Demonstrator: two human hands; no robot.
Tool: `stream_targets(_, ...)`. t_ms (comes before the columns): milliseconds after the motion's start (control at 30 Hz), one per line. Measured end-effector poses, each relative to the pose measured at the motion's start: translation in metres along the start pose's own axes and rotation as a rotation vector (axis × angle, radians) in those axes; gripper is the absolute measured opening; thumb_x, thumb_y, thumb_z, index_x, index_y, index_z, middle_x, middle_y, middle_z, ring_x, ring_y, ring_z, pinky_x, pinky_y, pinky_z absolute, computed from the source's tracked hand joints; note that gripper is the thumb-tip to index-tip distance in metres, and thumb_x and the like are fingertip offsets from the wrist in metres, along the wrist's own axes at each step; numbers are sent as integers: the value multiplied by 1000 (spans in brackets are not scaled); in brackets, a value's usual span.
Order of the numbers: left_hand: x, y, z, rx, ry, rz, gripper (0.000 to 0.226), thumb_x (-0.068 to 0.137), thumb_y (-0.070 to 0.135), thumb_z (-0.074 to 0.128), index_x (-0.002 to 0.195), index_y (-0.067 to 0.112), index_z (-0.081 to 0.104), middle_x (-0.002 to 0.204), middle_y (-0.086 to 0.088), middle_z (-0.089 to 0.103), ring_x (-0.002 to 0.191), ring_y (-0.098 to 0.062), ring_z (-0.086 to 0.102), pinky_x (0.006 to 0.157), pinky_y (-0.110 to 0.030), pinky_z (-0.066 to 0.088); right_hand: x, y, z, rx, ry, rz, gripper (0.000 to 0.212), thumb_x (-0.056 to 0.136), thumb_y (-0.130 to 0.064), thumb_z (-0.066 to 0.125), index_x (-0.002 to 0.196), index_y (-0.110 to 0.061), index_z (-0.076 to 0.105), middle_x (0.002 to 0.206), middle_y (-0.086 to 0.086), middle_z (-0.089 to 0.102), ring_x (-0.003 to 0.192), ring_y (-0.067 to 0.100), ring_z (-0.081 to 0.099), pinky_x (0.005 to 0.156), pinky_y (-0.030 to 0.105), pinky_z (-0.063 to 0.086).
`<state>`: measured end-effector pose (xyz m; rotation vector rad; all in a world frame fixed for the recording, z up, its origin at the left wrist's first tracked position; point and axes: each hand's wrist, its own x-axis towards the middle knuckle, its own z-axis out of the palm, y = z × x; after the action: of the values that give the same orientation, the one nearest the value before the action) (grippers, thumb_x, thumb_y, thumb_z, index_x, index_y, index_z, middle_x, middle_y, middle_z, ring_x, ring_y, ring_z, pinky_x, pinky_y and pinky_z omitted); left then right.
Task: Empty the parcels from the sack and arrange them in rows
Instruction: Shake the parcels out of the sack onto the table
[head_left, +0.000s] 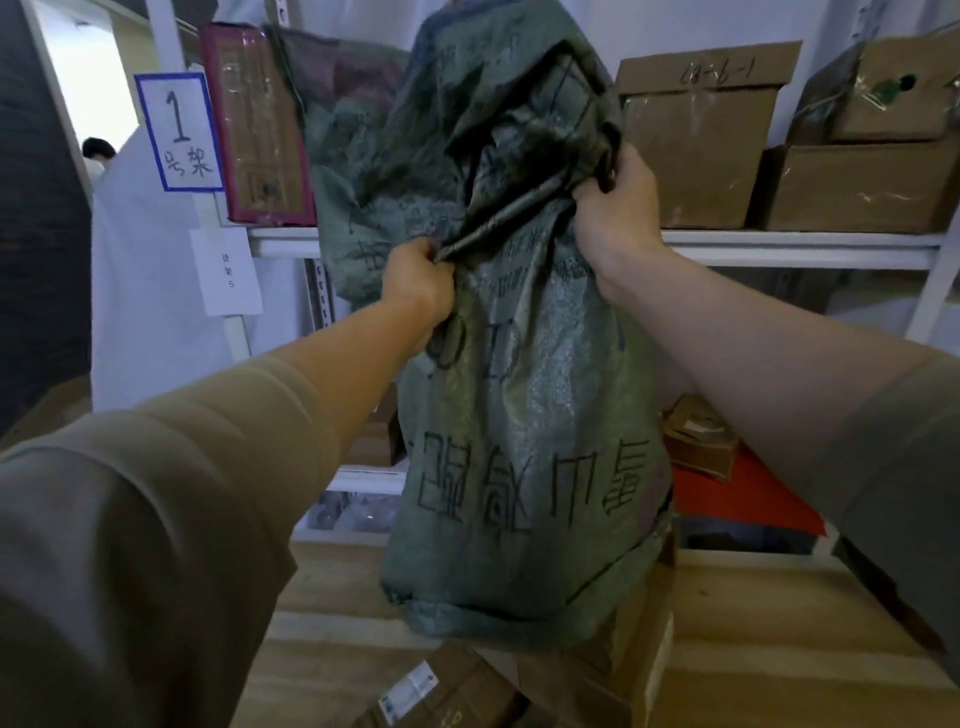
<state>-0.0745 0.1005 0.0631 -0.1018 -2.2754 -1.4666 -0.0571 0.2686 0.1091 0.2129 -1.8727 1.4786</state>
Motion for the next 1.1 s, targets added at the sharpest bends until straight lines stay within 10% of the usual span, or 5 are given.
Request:
stream_targets(300,-11,-34,-7,13,-205,-294,43,93,20,68,127,-1,54,116,-15,61,103,-32,60,86,-37,52,-13,24,18,-253,-161,55,22,94,-12,52,113,-17,63,110,7,67,104,29,61,98,44,50)
stream_targets(500,-4,-48,-11,46,-139,-165,135,50,64,89,153,25,11,156,-10,31,140,-32,37,113,-49,38,-17,22,23,-246,-137,52,14,97,-13,48,106,-12,59,101,9,63,89,28,58,76,37,49)
stream_targets(633,-2,-40,-12,-38,-364,-84,147,37,76,84,157,34,9,156,-1,38,135,-26,47,108,-47,44,-13,10,35,-197,-92,-9,8,98,-17,47,96,-20,53,87,-3,56,77,18,53,68,35,43)
stream_targets(867,-5,-39,3,-228,-238,-80,45,94,15,65,138,12,54,126,-9,65,101,-23,64,92,-34,53,-15,6,54,-213,-169,-41,14,92,-22,53,102,-19,62,96,1,67,91,24,64,88,49,55)
stream_targets(1100,5,-71,-13,-337,-115,-255,39,100,5,49,139,11,52,119,-14,66,100,-32,65,87,-40,55,-19,32,45,-203,-446,105,39,79,-23,83,111,-9,65,105,6,70,97,20,66,84,30,55)
